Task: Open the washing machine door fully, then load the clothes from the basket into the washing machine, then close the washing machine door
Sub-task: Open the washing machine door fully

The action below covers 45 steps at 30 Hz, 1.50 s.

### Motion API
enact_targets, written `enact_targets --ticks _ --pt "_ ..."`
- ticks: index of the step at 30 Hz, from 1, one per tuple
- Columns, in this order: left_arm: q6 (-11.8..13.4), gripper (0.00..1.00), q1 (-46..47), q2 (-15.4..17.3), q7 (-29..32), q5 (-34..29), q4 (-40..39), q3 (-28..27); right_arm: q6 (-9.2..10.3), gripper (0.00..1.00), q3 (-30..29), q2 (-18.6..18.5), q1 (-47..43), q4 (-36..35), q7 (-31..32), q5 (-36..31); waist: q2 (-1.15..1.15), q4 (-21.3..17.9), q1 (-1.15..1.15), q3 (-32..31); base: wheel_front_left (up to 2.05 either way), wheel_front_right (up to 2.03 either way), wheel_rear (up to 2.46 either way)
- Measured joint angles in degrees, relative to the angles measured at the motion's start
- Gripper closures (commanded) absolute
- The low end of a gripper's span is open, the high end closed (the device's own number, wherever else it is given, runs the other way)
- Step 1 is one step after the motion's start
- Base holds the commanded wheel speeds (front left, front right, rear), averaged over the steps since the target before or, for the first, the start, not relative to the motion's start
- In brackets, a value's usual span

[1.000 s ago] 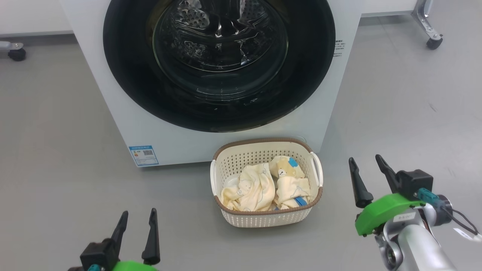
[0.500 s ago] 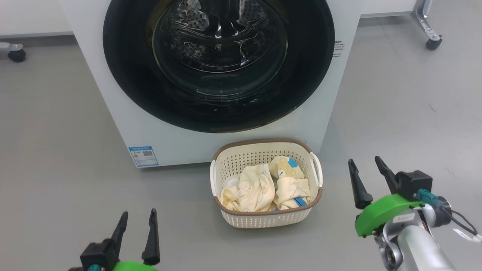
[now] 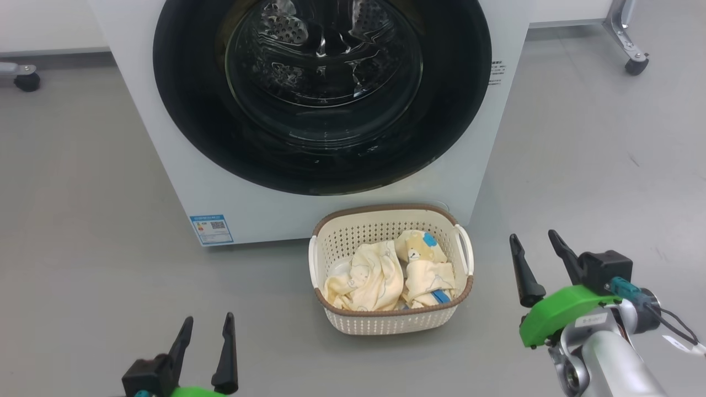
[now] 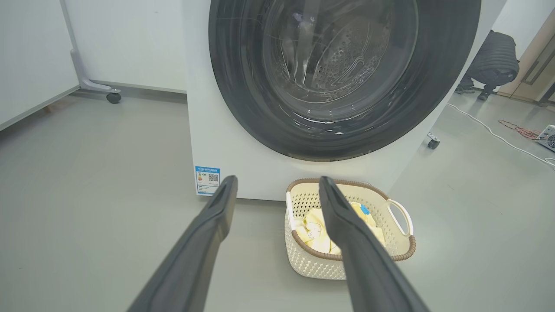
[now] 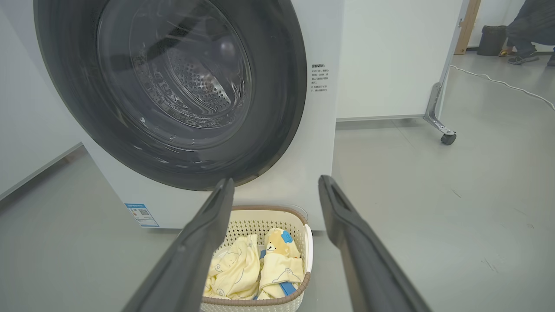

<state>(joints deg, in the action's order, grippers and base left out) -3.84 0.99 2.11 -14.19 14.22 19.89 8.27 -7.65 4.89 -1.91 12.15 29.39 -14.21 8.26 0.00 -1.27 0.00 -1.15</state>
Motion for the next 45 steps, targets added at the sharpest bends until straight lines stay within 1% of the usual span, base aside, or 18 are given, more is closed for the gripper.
enact_targets --ticks 9,13,35,36,38,45 --pt "-0.2 0.00 0.0 0.0 0.0 -0.1 0.5 0.4 0.00 0.00 0.0 0.0 0.0 0.5 0.0 0.0 0.00 0.3 0.00 -0.1 0.71 0.71 -1.42" --pt "-0.2 0.00 0.0 0.5 0.0 -0.2 0.6 0.4 0.00 0.00 0.1 0.0 0.1 0.5 0.0 0.0 0.00 0.4 0.00 -0.3 1.19 1.19 -2.37" --pt "-0.1 0.00 0.1 0.4 0.0 -0.7 0.2 0.6 0.00 0.00 0.2 -0.1 0.2 0.7 0.0 0.3 0.00 0.2 0.00 -0.4 1.23 1.23 -2.46" --pt "0.1 0.00 0.1 0.3 0.0 0.5 -0.5 0.3 0.00 0.00 0.2 -0.1 0.2 0.8 0.0 0.3 0.00 0.2 0.00 -0.4 1.23 1.23 -2.46" --pt "0.9 0.00 0.2 0.4 -0.1 0.3 0.1 0.2 0.00 0.00 0.2 -0.1 0.2 0.9 0.0 0.3 0.00 0.2 0.00 -0.5 1.13 1.13 -2.25" --pt "0.9 0.00 0.2 0.0 -0.2 -0.5 0.9 0.7 0.00 0.00 0.2 -0.9 0.2 1.4 0.0 0.3 0.00 0.2 0.00 -0.9 0.77 0.77 -1.54"
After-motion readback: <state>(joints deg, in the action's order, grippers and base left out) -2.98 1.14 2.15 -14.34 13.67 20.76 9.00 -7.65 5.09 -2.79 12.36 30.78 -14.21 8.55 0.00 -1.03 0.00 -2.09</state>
